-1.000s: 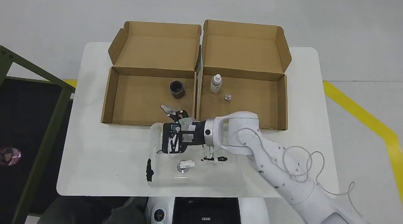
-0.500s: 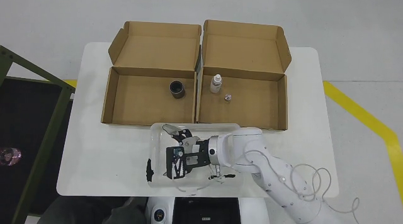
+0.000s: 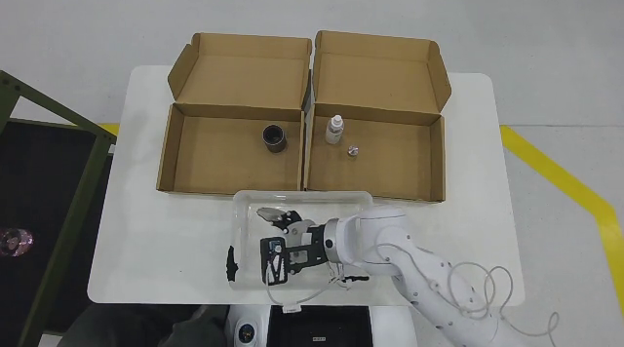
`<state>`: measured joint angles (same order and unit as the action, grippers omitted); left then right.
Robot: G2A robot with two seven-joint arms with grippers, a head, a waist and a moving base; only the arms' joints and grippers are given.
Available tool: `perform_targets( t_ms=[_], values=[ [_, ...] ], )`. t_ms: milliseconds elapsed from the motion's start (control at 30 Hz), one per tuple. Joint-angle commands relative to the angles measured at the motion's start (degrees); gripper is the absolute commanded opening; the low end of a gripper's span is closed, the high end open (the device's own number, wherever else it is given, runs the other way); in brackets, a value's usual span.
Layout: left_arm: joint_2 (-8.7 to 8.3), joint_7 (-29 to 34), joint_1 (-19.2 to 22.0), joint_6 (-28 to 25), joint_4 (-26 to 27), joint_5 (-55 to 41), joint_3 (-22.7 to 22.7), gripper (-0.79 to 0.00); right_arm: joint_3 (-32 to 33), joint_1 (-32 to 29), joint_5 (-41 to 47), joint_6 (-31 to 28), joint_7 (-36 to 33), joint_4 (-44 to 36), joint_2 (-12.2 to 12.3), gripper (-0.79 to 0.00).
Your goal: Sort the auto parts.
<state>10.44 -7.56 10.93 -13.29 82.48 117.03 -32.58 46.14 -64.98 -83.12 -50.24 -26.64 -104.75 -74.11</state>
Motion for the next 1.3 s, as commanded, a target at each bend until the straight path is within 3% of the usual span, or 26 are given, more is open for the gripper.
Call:
perform_targets(
  t_ms=[0,900,1233,1267],
  values=[
    [0.0,0.0,0.0,0.0,0.0,0.0,0.0,0.0,-0.12,-0.11,-0.17,-0.03,-0.24,0.19,0.1,-0.086],
    [0.0,0.0,0.0,0.0,0.0,0.0,0.0,0.0,-2.32,-0.66,-0.18,-1.26,-3.91,3.87,1.21,-0.175],
    [0.0,0.0,0.0,0.0,0.0,0.0,0.0,0.0,-4.01,0.56,-0.72,-1.04,-4.07,6.29,1.13,-0.268],
    [0.0,0.0,0.0,0.0,0.0,0.0,0.0,0.0,-4.19,0.72,-0.68,-0.95,-4.03,6.58,1.09,-0.32]
  ],
)
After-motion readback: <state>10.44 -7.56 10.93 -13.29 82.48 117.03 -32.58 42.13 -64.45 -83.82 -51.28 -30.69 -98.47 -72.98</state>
